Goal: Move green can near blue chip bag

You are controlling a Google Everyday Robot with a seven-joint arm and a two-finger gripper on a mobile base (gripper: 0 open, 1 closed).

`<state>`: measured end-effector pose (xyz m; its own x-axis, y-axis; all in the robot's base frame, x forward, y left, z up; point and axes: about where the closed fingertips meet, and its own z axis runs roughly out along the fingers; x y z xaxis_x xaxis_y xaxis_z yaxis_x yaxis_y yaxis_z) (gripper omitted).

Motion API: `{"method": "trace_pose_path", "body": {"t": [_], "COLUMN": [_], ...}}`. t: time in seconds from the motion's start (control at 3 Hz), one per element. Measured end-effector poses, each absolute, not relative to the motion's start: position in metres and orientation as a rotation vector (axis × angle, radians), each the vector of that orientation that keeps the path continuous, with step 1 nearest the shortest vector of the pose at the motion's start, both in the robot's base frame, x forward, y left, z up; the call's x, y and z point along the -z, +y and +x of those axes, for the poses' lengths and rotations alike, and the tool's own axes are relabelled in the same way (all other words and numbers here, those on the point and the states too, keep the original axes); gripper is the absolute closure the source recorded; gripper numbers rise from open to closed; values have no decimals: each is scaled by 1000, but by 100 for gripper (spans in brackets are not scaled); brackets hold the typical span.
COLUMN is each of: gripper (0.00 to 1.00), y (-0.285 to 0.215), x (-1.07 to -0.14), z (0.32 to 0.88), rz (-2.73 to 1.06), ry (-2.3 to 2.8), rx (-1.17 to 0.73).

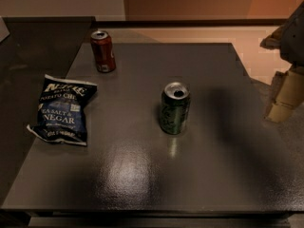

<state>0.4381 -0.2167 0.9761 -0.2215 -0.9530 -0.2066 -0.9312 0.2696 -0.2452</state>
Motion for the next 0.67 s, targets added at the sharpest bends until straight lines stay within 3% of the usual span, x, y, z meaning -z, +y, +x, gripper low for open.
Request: {"method": "trace_pose_path", "body": {"t": [0.67], "gripper": [0], "y": [-216], "x": [-976], "z": [438], "rz": [-1726], "ry": [2230], "rx": [94]}}
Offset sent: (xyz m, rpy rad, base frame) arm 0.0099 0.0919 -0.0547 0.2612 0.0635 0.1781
